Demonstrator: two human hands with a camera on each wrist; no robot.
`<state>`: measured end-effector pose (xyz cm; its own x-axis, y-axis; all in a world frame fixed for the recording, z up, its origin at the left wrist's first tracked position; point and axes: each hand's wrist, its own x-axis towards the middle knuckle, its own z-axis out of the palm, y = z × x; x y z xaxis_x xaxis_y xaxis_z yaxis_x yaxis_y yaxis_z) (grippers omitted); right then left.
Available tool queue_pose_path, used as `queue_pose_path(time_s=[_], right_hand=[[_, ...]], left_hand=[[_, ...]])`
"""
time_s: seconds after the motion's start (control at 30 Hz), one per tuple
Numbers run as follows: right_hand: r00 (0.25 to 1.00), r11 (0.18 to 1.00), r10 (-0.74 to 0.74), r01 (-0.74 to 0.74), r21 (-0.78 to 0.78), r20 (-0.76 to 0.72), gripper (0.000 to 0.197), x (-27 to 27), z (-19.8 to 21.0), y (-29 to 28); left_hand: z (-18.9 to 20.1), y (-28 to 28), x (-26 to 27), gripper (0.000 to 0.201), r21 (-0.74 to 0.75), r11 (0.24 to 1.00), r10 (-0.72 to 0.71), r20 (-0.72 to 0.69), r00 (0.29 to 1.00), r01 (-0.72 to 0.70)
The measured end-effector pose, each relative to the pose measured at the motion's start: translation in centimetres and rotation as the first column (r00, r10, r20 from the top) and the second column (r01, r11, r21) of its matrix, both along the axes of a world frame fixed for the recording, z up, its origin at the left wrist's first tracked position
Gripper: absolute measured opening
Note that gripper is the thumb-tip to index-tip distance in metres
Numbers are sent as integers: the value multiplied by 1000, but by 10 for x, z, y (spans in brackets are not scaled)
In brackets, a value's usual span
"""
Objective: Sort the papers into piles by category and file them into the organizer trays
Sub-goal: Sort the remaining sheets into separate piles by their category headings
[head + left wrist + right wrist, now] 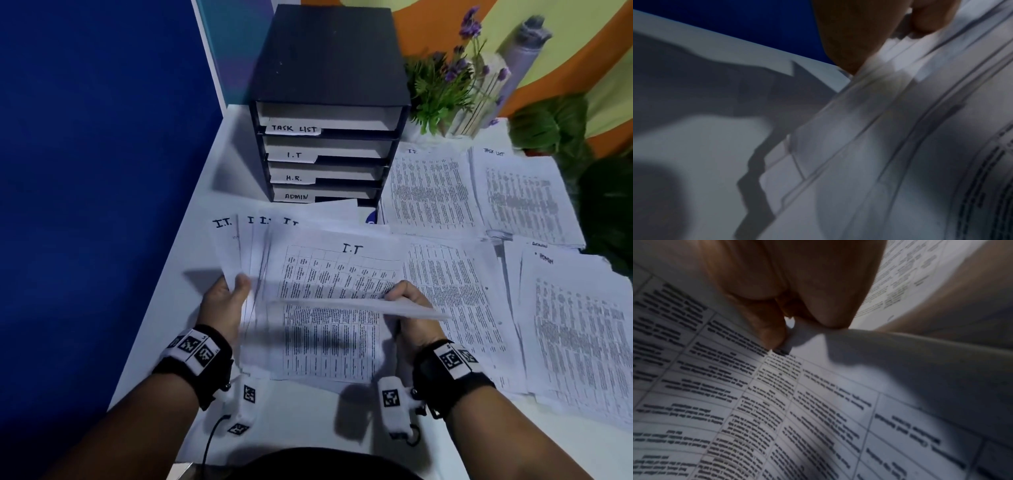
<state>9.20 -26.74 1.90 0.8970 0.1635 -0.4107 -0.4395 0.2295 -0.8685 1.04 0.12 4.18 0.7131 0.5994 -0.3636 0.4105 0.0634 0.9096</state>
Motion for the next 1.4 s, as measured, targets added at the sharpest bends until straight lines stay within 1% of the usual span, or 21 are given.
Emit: queue_pose_path(time_s=[0.03, 0.1, 0.13, 0.17, 0.2, 0.23, 0.27, 0.33, 0.4, 0.43, 0.5, 0.57, 0.6, 0.73, 0.83, 0.97, 1.1, 1.23, 1.3, 1.33, 1.4], right_hand=[[1000, 1000, -2, 2, 29, -12, 42, 1, 1, -1], [1000, 999, -6, 6, -38, -19, 40, 4, 2, -3], [1000, 994, -2, 1, -110, -13, 39, 5, 4, -4], [1000, 985, 1, -3, -173, -10, 38, 7, 7, -4], [1000, 980, -6, 4, -198, -10, 37, 9, 8, -5], [999, 980, -32, 28, -197, -16, 38, 12, 10, -5], [998, 983, -53, 48, -176, -25, 39, 15, 11, -7], [999, 987, -50, 46, -151, -18, 49, 22, 11, -13], [1000, 983, 23, -23, -183, -6, 65, 28, 21, -21], [998, 975, 69, -70, -213, -13, 64, 31, 25, -25], [980, 938, 194, -201, -282, -52, 47, 34, 33, -35], [945, 872, 316, -325, -366, -85, 38, 37, 32, -52], [942, 849, 325, -330, -414, -84, 36, 40, 31, -62], [986, 811, 165, -136, -569, -1, 27, 65, 38, -116], [1000, 796, -4, 0, -605, -6, 20, 90, 42, -163], [996, 772, -90, 58, -634, -18, 12, 130, 39, -205], [992, 797, -116, 57, -601, -59, 22, 173, 32, -201], [992, 850, -69, 2, -527, -108, 16, 194, 33, -175], [993, 842, -9, -54, -537, -114, 20, 199, 31, -167], [992, 824, 42, -103, -557, -120, 27, 202, 28, -165], [969, 784, 155, -241, -572, -194, 60, 204, 19, -165]], left_hand=[[3, -3, 2, 25, 26, 1000, -10, -18, 1000, 10], [8, -10, 8, 31, -20, 1000, -15, -52, 999, 14], [8, -13, 12, 42, -95, 995, -12, -59, 998, 6], [8, -17, 16, 64, -162, 987, -13, -54, 998, 5], [4, -19, 19, 86, -202, 979, -43, -41, 998, 34], [2, -22, 22, 96, -202, 977, -71, -16, 997, 67], [5, -29, 24, 85, -160, 981, -109, 3, 994, 108], [14, -46, 29, 39, -27, 970, -238, 40, 970, 240], [16, -61, 34, 54, 72, 943, -329, 35, 944, 326], [18, -67, 38, 59, 96, 942, -324, 25, 946, 321], [21, -77, 48, 59, 93, 959, -272, 47, 961, 267], [19, -85, 59, 57, 15, 975, -223, 129, 966, 223], [18, -90, 65, 57, -38, 974, -216, 160, 963, 225], [7, -116, 90, 48, -259, 923, -263, 111, 958, 283], [-2, -136, 101, 44, -226, 903, -377, -13, 926, 365], [-20, -155, 113, 47, -124, 879, -477, -222, 850, 461], [-29, -166, 125, 58, -8, 834, -507, -403, 762, 551], [-33, -171, 133, 63, -32, 844, -495, -428, 756, 535], [-35, -171, 135, 63, -33, 848, -488, -435, 756, 529], [-35, -170, 136, 63, -33, 848, -489, -439, 754, 530], [-36, -170, 136, 63, -39, 842, -497, -446, 745, 538]])
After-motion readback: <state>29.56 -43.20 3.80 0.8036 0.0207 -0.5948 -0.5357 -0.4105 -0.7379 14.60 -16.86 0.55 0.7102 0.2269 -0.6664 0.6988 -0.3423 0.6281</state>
